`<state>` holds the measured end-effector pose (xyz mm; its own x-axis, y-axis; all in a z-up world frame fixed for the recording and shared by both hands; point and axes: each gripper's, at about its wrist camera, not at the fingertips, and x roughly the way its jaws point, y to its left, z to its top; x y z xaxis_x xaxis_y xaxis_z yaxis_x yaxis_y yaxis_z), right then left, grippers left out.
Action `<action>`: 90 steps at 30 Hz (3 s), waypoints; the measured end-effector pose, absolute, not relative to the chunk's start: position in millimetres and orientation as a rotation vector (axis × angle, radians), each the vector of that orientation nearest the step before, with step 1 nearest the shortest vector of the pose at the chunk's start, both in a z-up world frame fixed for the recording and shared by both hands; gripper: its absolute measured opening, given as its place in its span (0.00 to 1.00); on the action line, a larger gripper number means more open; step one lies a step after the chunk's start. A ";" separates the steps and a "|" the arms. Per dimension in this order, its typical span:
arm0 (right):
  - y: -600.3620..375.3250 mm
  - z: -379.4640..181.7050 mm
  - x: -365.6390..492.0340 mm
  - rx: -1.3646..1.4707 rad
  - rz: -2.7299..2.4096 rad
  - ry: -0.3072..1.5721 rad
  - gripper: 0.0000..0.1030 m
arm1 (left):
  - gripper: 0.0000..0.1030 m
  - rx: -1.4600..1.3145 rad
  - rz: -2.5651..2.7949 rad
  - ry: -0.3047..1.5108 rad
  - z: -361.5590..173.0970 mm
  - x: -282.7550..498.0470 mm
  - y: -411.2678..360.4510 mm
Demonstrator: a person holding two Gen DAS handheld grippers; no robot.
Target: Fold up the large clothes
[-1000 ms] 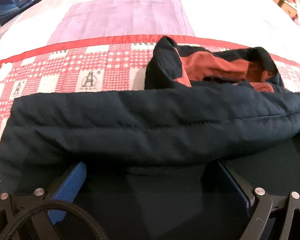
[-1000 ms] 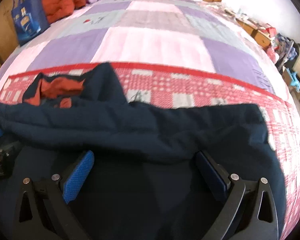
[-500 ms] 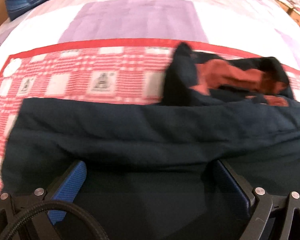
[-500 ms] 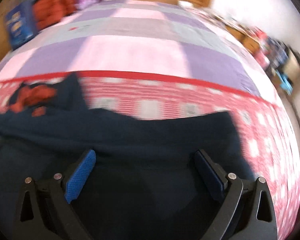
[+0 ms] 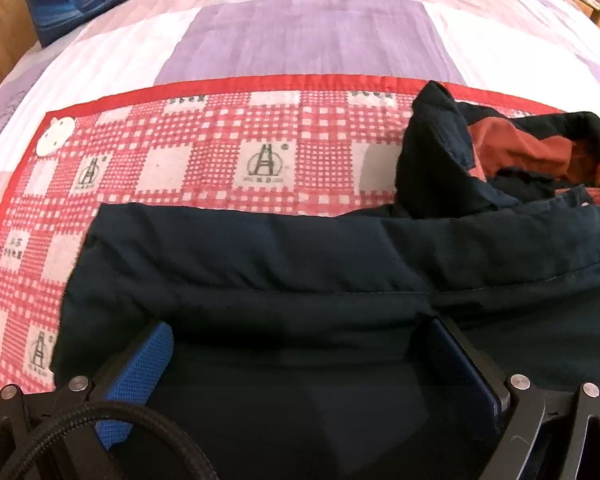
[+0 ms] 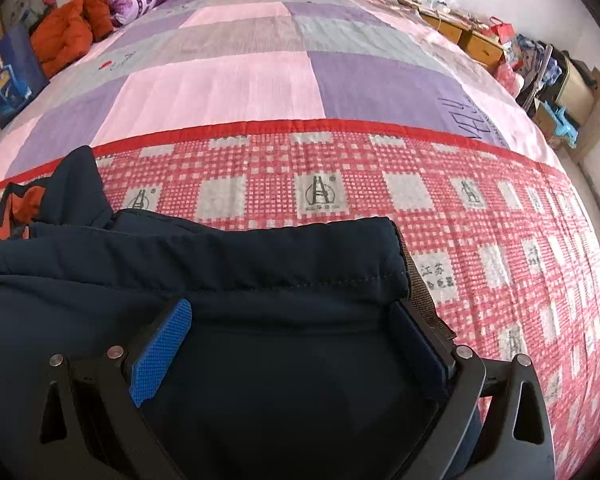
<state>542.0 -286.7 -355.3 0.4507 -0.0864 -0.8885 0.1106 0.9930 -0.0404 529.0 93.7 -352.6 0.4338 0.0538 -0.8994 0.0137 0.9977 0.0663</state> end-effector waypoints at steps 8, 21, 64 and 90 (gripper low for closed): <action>-290.8 -360.5 543.7 0.064 -0.111 1.107 0.97 | 1.00 0.038 0.010 1.139 -354.1 526.8 148.1; -225.0 -279.1 462.2 -0.028 0.041 0.857 0.96 | 1.00 0.009 -0.101 0.984 -285.6 443.1 120.0; -291.8 -294.7 306.0 -0.076 -0.122 0.865 0.98 | 1.00 -0.019 0.071 0.933 -309.8 275.0 179.3; -356.9 -353.4 262.3 -0.059 -0.144 1.044 0.99 | 1.00 -0.170 0.159 1.090 -373.7 279.5 230.0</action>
<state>262.3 -356.9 -353.4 0.4940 -0.1468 -0.8570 0.0908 0.9890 -0.1171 279.5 230.0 -373.7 0.4533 0.0445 -0.8902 -0.2118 0.9755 -0.0591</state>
